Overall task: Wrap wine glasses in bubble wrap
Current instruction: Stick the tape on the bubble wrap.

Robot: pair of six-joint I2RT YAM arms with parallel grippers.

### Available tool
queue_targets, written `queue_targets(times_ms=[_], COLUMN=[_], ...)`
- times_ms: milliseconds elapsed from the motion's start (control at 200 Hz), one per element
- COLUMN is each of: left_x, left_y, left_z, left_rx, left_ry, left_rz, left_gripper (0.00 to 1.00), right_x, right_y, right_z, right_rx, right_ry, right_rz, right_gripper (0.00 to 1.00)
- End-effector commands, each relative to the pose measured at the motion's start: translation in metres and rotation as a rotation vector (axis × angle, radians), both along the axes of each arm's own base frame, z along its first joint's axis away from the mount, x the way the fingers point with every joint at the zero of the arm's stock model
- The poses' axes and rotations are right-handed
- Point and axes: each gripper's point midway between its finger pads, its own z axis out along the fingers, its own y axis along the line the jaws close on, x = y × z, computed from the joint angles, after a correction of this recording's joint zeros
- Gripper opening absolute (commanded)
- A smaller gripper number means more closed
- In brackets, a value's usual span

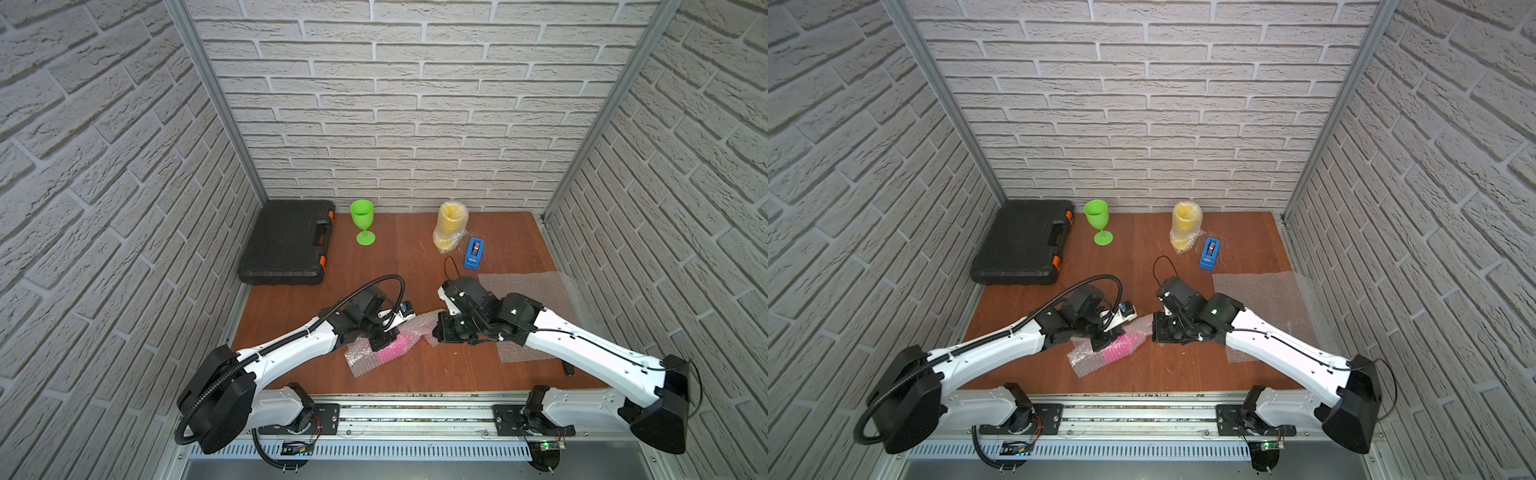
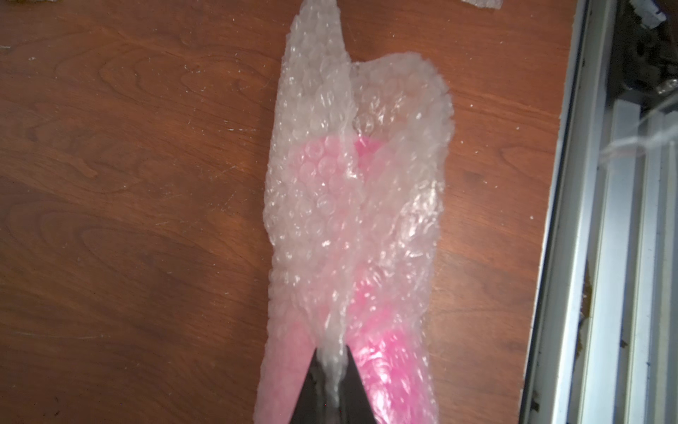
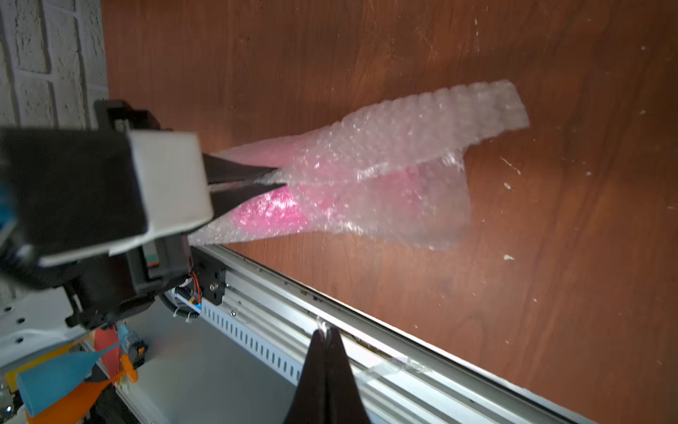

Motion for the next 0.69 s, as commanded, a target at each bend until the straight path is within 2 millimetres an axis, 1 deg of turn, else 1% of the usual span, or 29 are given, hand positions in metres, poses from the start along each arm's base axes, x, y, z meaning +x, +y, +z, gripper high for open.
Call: queue_targets(times_ms=[0, 80, 180, 255, 305, 395, 525, 690], left_x=[-0.011, -0.013, -0.014, -0.016, -0.016, -0.018, -0.020, -0.024], left_y=[0.000, -0.002, -0.003, -0.004, -0.005, -0.004, -0.004, -0.004], left_z=[-0.004, -0.002, -0.001, -0.001, -0.001, 0.001, 0.003, 0.005], left_rx=[-0.021, -0.034, -0.047, -0.052, -0.050, -0.052, -0.061, -0.068], left_ry=[0.024, 0.018, 0.009, 0.001, -0.013, -0.039, -0.072, -0.090], left_rz=[-0.024, -0.037, -0.050, -0.065, -0.073, -0.083, -0.093, -0.106], left_gripper=[0.08, 0.08, 0.08, 0.08, 0.08, 0.08, 0.07, 0.07], right_x=[0.039, 0.056, 0.072, 0.078, 0.081, 0.083, 0.086, 0.087], right_y=[0.022, 0.027, 0.032, 0.035, 0.035, 0.034, 0.042, 0.046], right_z=[0.014, 0.014, 0.013, 0.008, 0.002, -0.016, -0.037, -0.065], right_rx=[0.085, 0.078, 0.070, 0.061, 0.041, 0.010, -0.001, -0.015], right_ry=[-0.149, -0.192, -0.233, -0.238, -0.237, -0.208, -0.161, -0.109], right_rz=[-0.116, -0.159, -0.198, -0.210, -0.217, -0.230, -0.211, -0.187], right_gripper=[0.03, 0.03, 0.03, 0.03, 0.03, 0.03, 0.03, 0.03])
